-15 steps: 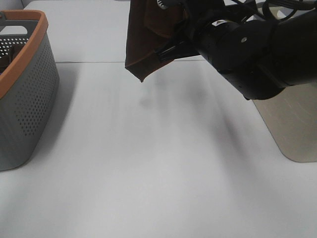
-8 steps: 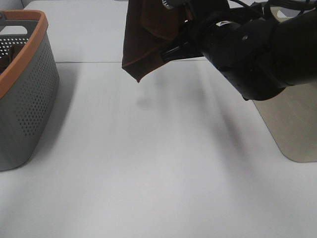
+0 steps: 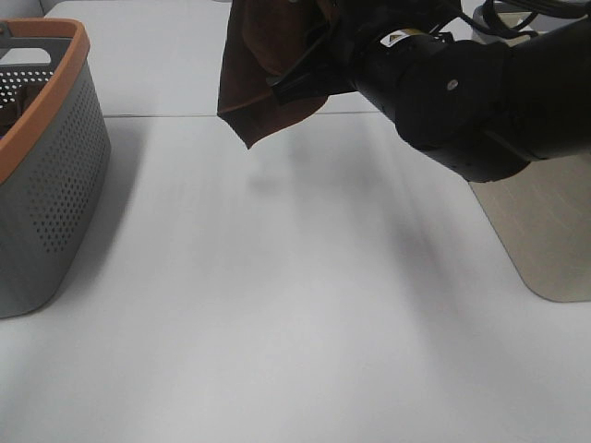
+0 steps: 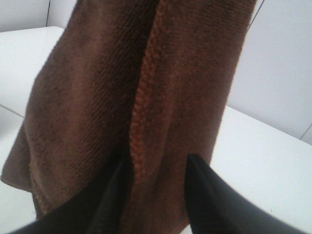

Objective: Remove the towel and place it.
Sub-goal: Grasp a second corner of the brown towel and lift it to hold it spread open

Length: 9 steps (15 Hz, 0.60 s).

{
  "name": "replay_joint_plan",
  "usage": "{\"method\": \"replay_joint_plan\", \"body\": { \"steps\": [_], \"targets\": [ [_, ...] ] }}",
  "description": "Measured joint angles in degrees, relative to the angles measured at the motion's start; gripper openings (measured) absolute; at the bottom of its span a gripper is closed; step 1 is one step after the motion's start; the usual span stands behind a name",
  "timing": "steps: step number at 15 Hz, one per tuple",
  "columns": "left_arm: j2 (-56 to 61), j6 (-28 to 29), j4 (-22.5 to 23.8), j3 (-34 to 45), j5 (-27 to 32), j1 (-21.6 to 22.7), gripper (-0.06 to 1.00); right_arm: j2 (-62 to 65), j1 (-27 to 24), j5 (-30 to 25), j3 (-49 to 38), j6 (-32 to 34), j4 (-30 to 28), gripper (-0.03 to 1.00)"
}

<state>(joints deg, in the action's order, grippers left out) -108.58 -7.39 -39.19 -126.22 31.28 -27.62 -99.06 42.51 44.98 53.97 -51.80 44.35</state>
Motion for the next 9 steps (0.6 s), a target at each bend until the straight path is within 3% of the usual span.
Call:
{"method": "replay_joint_plan", "body": {
  "steps": [4, 7, 9],
  "targets": [
    [0.0, 0.0, -0.2, 0.0, 0.0, 0.0, 0.0, -0.6, 0.0, 0.0, 0.1, 0.8, -0.5, 0.3],
    [0.0, 0.0, -0.5, 0.0, 0.0, 0.0, 0.0, -2.1, 0.0, -0.3, 1.8, -1.8, 4.6, 0.29],
    [0.0, 0.0, -0.5, 0.0, 0.0, 0.0, 0.0, -2.1, 0.0, 0.1, 3.0, -4.8, 6.7, 0.12]
  ]
}}
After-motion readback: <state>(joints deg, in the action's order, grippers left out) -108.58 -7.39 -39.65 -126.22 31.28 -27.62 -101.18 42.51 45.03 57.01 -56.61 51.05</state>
